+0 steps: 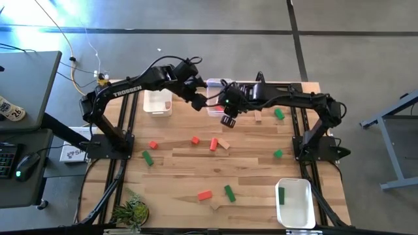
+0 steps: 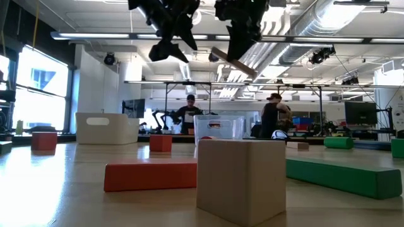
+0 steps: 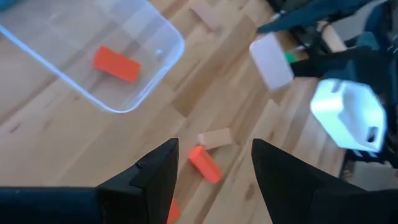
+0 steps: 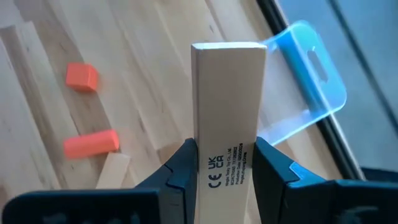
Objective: Sort & place blocks by color
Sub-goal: Put the brown into the top white bin
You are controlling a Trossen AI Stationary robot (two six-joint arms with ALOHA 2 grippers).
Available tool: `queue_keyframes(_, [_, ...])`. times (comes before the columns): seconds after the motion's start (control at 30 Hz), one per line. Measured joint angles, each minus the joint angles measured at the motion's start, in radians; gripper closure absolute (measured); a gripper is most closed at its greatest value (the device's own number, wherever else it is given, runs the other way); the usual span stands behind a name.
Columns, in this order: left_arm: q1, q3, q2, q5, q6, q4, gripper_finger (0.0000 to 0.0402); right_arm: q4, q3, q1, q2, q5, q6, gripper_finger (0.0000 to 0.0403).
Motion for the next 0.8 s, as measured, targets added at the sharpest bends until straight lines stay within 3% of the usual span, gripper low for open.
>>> queue_keyframes(0.37, [-0.055,0.0,0.0,0.012,-0.078,0.088,0.0211,0.029,0.0,0.038,0.0,0.085,0.005,0.0315])
queue_keyframes(0.8, [-0.062,0.0,0.0,-0.057,-0.196,0.225,0.0211,0.148,0.0,0.038,0.0,0.121,-0.071,0.0315])
